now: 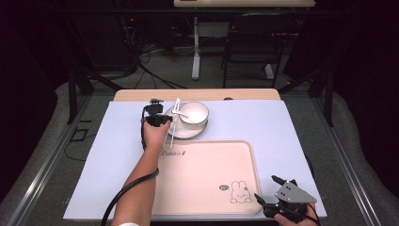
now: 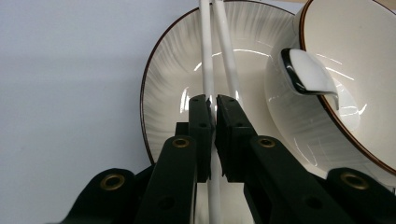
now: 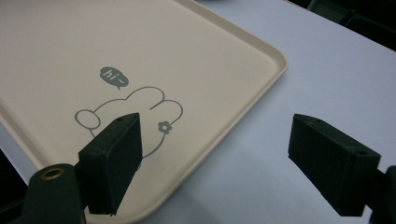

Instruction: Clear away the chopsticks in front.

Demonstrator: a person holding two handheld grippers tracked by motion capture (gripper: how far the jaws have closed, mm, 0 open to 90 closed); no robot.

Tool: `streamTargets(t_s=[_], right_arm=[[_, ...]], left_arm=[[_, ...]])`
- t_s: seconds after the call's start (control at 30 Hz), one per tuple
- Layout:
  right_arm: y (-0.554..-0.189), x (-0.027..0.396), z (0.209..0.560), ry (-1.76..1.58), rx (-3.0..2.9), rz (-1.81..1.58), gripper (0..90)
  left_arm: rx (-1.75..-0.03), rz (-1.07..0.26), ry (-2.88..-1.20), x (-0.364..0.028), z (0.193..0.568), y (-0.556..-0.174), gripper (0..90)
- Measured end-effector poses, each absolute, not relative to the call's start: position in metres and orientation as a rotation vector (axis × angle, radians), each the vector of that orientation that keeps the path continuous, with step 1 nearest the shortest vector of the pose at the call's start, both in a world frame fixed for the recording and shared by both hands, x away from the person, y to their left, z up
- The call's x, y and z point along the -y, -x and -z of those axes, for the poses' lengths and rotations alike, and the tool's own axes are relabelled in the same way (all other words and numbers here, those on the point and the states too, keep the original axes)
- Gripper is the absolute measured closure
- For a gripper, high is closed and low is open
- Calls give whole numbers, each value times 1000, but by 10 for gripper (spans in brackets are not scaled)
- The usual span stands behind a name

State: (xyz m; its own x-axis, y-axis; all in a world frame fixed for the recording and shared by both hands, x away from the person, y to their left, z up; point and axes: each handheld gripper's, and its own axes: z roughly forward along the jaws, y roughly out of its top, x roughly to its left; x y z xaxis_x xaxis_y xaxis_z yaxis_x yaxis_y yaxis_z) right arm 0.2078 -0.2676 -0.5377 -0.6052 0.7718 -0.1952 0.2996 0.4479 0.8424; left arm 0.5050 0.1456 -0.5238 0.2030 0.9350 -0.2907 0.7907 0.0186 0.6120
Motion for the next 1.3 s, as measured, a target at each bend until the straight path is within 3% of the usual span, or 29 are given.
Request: streamTargets(t_s=[0.6, 1.3], right_arm=[[-207, 268, 538, -897, -2134, -1078, 173], [-207, 268, 538, -887, -2136, -1083, 173]], left_arm=[[-1652, -251, -1813, -144, 529, -511, 820], [-1671, -228, -1792, -144, 529, -512, 848]])
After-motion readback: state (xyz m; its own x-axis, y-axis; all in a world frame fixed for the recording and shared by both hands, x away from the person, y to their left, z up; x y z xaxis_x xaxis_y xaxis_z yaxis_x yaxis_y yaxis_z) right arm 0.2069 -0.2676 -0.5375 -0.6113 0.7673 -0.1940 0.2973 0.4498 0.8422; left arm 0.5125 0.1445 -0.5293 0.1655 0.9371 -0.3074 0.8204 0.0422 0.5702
